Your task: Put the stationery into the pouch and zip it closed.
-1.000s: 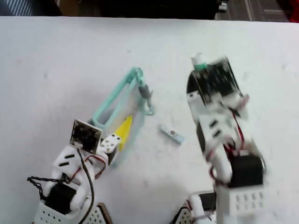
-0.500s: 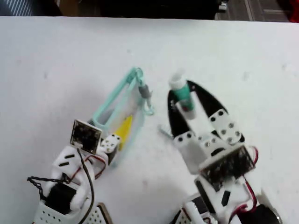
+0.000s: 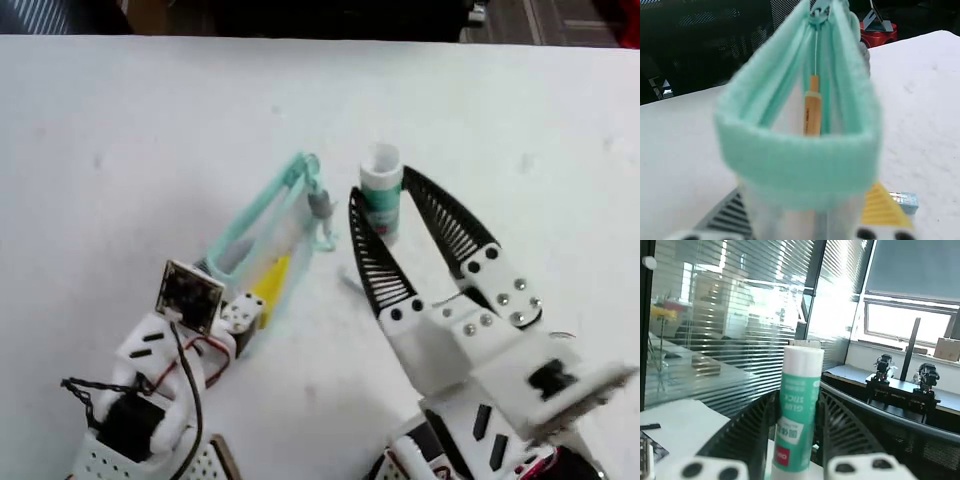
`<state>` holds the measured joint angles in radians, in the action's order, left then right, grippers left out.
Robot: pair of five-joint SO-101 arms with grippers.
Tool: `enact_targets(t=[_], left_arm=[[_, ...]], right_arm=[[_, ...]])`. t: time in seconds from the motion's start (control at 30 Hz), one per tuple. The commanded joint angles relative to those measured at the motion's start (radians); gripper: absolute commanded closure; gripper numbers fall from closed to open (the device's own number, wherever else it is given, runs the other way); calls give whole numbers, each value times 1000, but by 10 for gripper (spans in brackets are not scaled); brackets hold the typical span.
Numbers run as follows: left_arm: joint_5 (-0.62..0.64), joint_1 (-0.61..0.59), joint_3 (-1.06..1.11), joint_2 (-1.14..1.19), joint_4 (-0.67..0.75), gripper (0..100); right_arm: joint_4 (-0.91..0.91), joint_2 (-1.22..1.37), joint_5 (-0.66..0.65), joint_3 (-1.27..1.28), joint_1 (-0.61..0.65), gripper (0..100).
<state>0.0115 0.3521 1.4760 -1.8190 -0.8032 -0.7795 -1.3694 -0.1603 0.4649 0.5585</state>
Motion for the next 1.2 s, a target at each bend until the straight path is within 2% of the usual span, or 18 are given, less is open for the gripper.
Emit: enact_targets(t=[0.0, 0.23, 0.4, 0.8, 0.93, 1.17], left_arm=[[-5, 21, -26, -4, -11, 810], [-6, 84, -26, -4, -34, 809], [-6, 77, -26, -4, -32, 809], [-3, 71, -26, -4, -32, 788], [0, 25, -49, -4, -35, 786], [0, 13, -58, -4, -52, 786]], right_arm=[[36, 5, 94, -5, 13, 981], [94, 22, 95, 81, 176, 981], [236, 107, 97, 163, 174, 981], [380, 274, 103, 267, 176, 981], [446, 275, 100, 354, 176, 981], [453, 272, 104, 391, 179, 981]])
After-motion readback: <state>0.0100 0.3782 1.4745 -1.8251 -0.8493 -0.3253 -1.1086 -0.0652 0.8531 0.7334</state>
